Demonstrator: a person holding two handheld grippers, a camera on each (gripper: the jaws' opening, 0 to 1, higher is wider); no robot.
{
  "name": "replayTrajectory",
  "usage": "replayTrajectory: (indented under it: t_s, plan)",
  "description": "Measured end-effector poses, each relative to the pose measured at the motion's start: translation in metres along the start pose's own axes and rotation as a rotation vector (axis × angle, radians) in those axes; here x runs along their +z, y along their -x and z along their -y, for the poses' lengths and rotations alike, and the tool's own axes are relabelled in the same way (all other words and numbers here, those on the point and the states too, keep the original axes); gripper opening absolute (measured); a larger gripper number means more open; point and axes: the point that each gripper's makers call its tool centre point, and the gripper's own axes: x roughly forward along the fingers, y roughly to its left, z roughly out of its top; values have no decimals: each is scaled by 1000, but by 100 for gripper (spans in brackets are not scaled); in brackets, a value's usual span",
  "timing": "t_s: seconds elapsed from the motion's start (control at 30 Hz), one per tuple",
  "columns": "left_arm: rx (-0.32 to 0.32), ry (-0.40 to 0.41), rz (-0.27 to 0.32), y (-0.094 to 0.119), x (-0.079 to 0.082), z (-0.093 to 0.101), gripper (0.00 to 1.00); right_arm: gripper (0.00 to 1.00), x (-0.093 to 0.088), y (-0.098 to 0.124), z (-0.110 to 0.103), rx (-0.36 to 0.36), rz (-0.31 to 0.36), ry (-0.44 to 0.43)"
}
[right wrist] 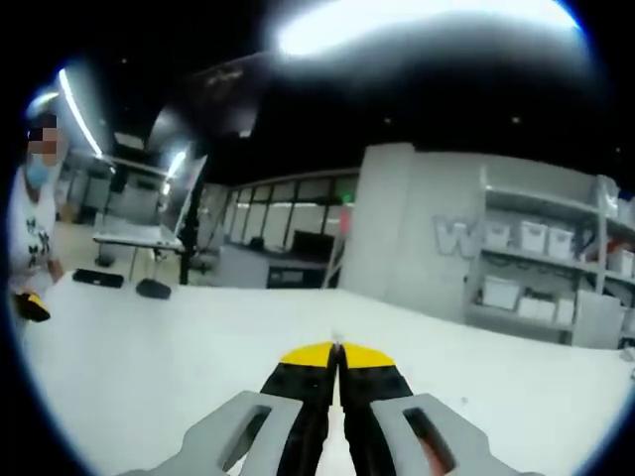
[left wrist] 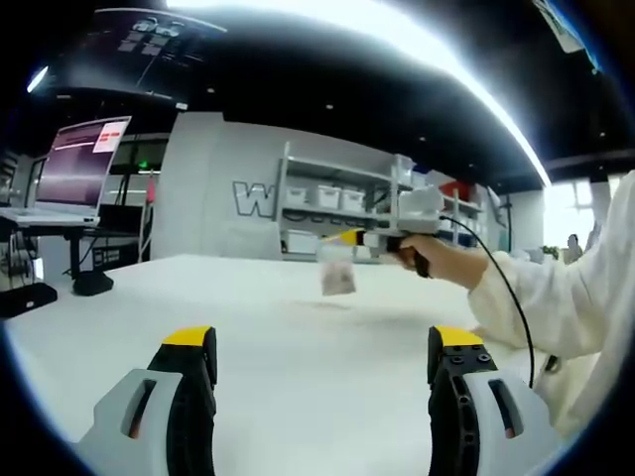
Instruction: Open the resealable bag by pulling the two sides of the seal apart until the entire bag opening is separated and visibly accessible.
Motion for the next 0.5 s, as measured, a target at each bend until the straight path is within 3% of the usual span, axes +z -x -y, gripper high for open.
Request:
replayTrajectory:
  t_s: [0.5]
  plan:
    - [-3,0,-6,-1,-3,2,86,0,6,26,-4,31,28,-32]
